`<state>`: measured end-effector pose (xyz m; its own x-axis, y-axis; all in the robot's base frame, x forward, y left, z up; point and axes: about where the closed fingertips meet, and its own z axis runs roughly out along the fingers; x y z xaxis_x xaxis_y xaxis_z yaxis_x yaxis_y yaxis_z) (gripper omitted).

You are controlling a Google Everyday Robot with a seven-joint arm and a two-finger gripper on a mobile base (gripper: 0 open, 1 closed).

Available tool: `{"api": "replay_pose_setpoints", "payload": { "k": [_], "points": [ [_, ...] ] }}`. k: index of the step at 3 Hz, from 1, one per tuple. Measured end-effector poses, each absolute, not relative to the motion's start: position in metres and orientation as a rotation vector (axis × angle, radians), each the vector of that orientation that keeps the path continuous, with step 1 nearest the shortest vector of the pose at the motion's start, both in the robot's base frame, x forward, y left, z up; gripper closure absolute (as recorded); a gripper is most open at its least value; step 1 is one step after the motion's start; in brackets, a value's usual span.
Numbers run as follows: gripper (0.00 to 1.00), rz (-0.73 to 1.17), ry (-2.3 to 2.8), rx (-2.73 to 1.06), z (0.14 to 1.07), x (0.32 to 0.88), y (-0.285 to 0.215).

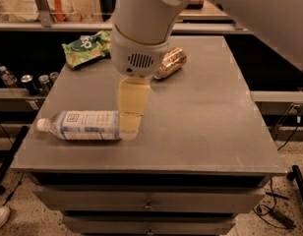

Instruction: Place blue plastic bottle upright

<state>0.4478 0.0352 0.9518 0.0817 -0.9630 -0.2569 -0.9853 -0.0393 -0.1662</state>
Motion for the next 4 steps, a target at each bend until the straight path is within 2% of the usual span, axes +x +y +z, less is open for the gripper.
{"api": "replay_pose_setpoints", "payload": {
  "k": [3, 4],
  "points": [
    [0.0, 0.03, 2.176, -2.048, 0.916, 0.474, 0.108],
    [0.0, 0.03, 2.284, -1.958, 0.893, 0.481, 0.118]
  ]
}}
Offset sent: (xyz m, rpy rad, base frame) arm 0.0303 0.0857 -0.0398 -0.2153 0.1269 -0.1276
